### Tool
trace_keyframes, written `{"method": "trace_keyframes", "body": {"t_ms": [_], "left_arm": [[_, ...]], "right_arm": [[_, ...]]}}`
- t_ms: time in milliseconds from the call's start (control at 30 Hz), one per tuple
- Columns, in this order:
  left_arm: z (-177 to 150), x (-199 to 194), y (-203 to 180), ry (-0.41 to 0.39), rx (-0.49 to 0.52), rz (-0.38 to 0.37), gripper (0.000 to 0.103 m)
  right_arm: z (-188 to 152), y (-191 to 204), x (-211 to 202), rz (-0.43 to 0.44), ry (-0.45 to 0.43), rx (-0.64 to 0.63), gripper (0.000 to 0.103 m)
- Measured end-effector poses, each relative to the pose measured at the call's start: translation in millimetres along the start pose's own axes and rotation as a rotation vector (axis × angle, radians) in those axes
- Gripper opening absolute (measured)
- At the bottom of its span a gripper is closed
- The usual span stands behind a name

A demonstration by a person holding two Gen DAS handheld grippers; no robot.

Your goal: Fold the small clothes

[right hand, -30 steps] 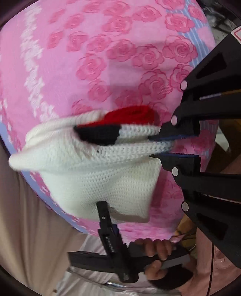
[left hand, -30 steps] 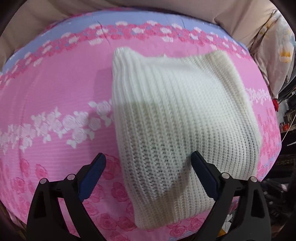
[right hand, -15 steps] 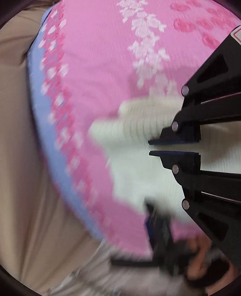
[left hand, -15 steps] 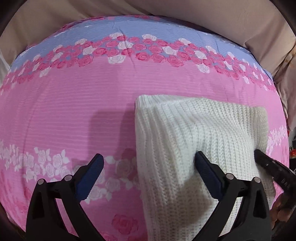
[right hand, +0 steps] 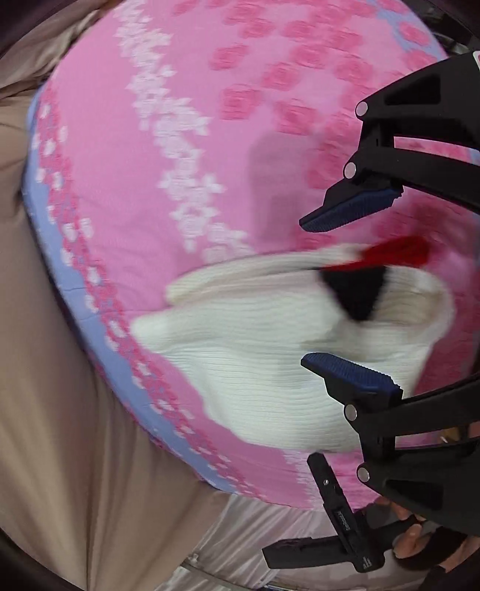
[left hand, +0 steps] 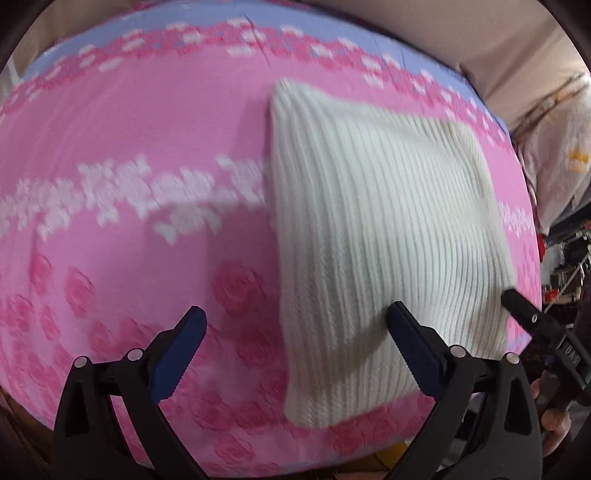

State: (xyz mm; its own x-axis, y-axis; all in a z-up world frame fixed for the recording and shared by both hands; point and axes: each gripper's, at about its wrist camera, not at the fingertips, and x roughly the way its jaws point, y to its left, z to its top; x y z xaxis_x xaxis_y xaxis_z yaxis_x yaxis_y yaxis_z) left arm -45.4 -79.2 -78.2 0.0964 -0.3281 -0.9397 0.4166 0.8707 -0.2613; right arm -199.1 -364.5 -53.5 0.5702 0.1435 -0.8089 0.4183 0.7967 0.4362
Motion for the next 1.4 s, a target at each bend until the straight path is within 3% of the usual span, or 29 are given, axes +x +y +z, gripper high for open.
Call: {"method": "trace_keyframes", "body": {"t_ms": [33, 67, 100, 133, 200, 267, 367, 400, 433, 467, 533, 567, 600, 700, 900, 1133, 1267, 1400], "left_arm": [[-3.7, 5.4, -5.2, 0.026, 0.027, 0.013, 0.091], [-6.6, 9.4, -10.3, 0.054, 0.059, 0.033, 0.085], [-7.5, 9.0, -11.6, 0.071, 0.069, 0.029, 0.075], [-7.2, 7.8, -10.8, 0.076, 0.067, 0.025, 0.074], [-7.8, 7.4, -9.0, 0.085, 0.065, 0.055, 0.074], [-9.3, 17.5, -8.6, 0.109, 0.066, 0.066, 0.075], [-9.6, 13.8, -12.3, 0.103, 0.069, 0.072, 0.076], [-8.8, 7.2, -14.3, 0.085, 0.08, 0.076, 0.077], [-7.7, -1.1, -16.6, 0.062, 0.087, 0.077, 0.082], [-5.7, -11.1, -19.1, 0.031, 0.09, 0.067, 0.086], [-0.4, -23.9, -23.3, -0.017, 0.086, 0.048, 0.093], [4.3, -27.1, -26.4, -0.033, 0.085, 0.042, 0.094], [8.1, -27.1, -28.7, -0.043, 0.085, 0.045, 0.095], [21.4, -16.9, -32.1, -0.042, 0.063, 0.07, 0.095], [39.3, 11.6, -31.6, -0.004, 0.056, 0.1, 0.095], [50.2, 30.3, -32.1, 0.013, 0.022, 0.067, 0.098], [53.9, 39.5, -25.8, 0.042, -0.028, -0.001, 0.098], [53.9, 51.3, -7.8, 0.092, -0.131, -0.145, 0.098]], "right_arm": [[-4.0, 2.5, 3.4, 0.01, 0.004, 0.001, 0.067], [-7.4, 6.6, 6.4, 0.032, 0.007, -0.006, 0.054], [-8.0, 12.1, 10.4, 0.043, 0.012, -0.019, 0.019], [-7.3, 17.0, 11.3, 0.036, 0.021, -0.026, 0.013], [-3.8, 19.8, -7.2, 0.084, -0.031, -0.008, 0.011], [-3.6, 16.3, -18.9, 0.061, -0.051, -0.01, 0.01], [-19.7, -9.3, 19.4, -0.017, 0.069, 0.006, 0.01], [-25.3, -15.0, 24.6, 0.006, 0.08, 0.026, 0.011], [-25.6, -16.3, 19.7, 0.027, 0.066, 0.047, 0.012], [-24.1, -14.9, 11.1, 0.049, 0.048, 0.059, 0.02], [-19.5, -9.3, -8.8, 0.053, -0.003, 0.049, 0.042], [-15.6, -7.1, -15.6, 0.039, -0.028, 0.037, 0.064], [-11.6, -5.4, -21.5, 0.024, -0.053, 0.023, 0.076], [0.1, -9.5, -15.4, 0.006, -0.054, 0.031, 0.08], [6.4, -18.2, 34.6, -0.003, 0.07, 0.085, 0.08], [3.9, -15.9, 58.3, 0.06, 0.122, 0.136, 0.084], [5.6, -15.0, 60.2, 0.072, 0.115, 0.129, 0.088], [9.9, -16.1, 61.8, 0.098, 0.119, 0.146, 0.088]]}}
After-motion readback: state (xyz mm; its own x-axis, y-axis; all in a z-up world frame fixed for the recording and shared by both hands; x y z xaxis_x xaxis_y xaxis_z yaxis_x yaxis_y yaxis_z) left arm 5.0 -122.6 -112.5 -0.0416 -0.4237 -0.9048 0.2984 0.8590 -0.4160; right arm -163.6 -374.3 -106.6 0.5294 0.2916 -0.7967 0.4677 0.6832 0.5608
